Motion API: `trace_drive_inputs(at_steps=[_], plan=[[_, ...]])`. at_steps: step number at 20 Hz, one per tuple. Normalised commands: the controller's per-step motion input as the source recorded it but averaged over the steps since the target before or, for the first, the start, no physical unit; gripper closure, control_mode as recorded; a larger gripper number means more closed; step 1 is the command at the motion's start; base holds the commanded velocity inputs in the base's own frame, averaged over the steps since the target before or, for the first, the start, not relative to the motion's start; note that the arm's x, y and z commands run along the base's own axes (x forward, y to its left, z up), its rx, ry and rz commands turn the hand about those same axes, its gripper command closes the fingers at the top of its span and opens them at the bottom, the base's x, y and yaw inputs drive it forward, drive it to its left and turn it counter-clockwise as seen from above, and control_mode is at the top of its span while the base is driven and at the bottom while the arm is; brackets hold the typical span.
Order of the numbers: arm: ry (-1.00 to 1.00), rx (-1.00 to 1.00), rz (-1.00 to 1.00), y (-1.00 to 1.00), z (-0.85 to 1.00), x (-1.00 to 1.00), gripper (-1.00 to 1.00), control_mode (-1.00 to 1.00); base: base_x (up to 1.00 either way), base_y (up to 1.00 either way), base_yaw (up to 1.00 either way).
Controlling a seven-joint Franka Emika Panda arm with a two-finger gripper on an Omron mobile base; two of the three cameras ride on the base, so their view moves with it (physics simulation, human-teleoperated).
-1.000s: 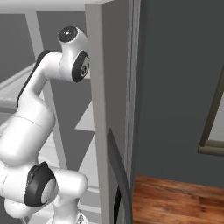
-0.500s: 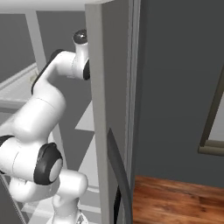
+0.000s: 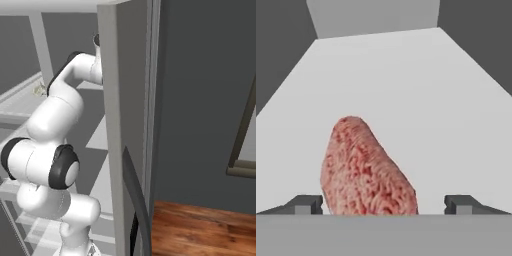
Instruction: Pick up the frozen steak from the freezer, place it on any shelf in the fridge, and close the fridge and freezer doors when done.
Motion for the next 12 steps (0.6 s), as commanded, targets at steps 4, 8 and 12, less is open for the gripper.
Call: trace_drive_inputs(at_steps=[4, 8, 12], plan=[[0.02, -0.01, 0.01, -0.02, -0.65, 0.00, 1.00, -1.00, 0.00, 0.00, 0.00], [0.00, 0.00, 0.00, 0.00, -0.20, 0.00, 1.00, -1.00, 0.00, 0.00, 0.00], [0.00, 0.00, 0.01, 0.00, 0.00, -0.24, 1.00, -1.00, 0.00, 0.00, 0.00]])
